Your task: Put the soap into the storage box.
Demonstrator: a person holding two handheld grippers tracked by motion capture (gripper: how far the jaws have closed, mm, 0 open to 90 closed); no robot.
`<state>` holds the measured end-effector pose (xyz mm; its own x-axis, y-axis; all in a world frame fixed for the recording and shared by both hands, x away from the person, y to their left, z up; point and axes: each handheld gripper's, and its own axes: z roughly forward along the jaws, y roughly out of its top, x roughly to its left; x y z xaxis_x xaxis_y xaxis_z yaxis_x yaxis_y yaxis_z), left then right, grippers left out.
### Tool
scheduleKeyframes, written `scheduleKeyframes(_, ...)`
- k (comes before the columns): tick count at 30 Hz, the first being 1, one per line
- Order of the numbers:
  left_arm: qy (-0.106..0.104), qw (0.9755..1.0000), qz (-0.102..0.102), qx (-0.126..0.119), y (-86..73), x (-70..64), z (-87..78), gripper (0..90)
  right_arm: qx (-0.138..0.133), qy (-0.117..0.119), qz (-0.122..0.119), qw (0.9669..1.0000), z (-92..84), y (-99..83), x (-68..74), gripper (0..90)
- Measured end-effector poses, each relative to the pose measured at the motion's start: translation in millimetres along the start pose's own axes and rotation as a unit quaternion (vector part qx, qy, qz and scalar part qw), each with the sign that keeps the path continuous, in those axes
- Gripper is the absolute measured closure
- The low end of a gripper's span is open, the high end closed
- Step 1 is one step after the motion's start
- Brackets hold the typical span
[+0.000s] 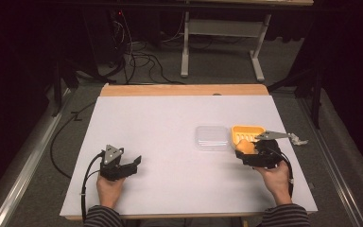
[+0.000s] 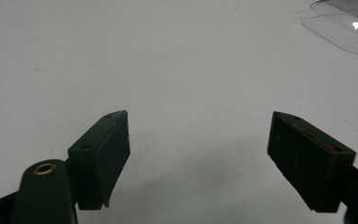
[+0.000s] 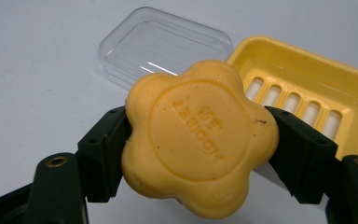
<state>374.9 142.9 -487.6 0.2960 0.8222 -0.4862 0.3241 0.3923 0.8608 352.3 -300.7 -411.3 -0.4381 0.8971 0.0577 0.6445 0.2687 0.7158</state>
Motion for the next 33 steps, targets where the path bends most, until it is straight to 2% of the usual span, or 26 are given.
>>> scheduleKeyframes(11, 0.0, 1.0, 0.001, -0.001, 0.0, 0.3, -0.3, 21.7, 0.004, -0.024, 0.009, 0.9997, 1.5, 10.4, -15.2, 27.6)
scheduleKeyframes(21, 0.001, 1.0, 0.002, 0.0, 0.1, 0.5, -0.2, 21.8, 0.008, -0.036, 0.024, 0.999, 7.0, 15.4, -25.3, 27.5)
scheduleKeyframes(24, 0.002, 1.0, 0.0, 0.0, 0.2, 0.4, 0.1, 21.8, 0.009, -0.043, 0.029, 0.9986, 10.5, 17.9, -28.8, 27.5)
scheduleKeyframes(28, 0.003, 1.0, -0.005, 0.0, 0.8, 1.0, 0.6, 22.0, 0.013, -0.063, 0.048, 0.9968, 18.8, 19.9, -37.3, 27.5)
scheduleKeyframes(33, 0.003, 1.0, -0.002, 0.0, 0.6, 1.1, 0.4, 22.0, 0.022, -0.075, 0.055, 0.9954, 27.3, 19.8, -44.0, 27.5)
